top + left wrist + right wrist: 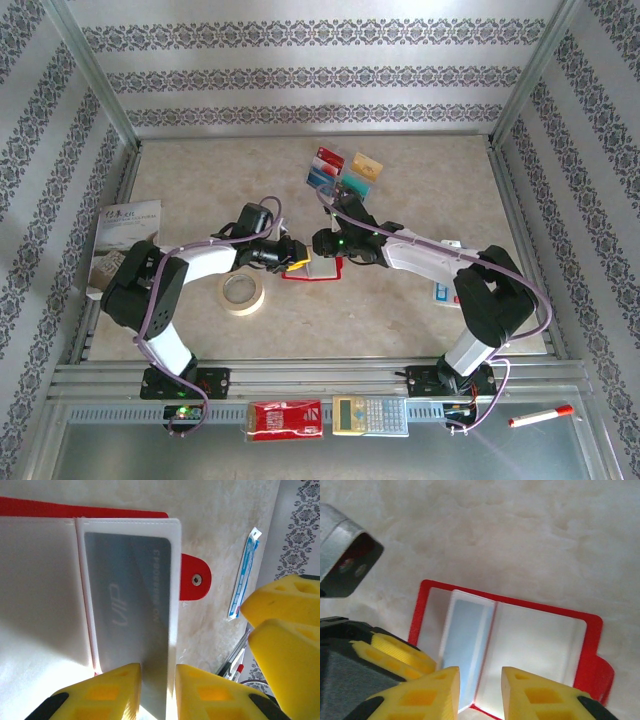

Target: Take the credit cards out of the card holder

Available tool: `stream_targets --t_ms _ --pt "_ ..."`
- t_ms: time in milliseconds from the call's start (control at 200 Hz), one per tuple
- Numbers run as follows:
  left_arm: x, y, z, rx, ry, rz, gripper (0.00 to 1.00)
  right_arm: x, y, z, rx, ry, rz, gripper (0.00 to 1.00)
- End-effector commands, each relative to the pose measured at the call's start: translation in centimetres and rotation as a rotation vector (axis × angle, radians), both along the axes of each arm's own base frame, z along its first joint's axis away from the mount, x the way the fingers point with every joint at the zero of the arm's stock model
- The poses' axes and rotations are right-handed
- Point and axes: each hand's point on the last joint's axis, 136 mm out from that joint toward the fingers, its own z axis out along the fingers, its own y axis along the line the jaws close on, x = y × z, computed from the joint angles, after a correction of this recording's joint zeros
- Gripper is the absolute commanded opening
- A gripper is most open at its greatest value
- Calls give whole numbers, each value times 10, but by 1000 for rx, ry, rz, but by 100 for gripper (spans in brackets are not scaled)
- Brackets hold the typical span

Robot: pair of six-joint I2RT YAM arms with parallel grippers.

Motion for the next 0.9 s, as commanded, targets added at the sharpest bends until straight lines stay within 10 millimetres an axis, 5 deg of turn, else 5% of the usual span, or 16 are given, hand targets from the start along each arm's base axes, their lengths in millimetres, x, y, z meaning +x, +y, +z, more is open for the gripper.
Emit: stream_targets --t_ms 0,505,894 --pt "7 -15 9 -41 -28 -21 28 -2 -3 -10 18 45 -21 31" --pt "7 -22 3 -14 -22 -36 27 -3 -6 -41 65 186 -65 31" --pt "-4 15 5 211 -55 -39 22 -5 -3 -44 68 197 -44 30"
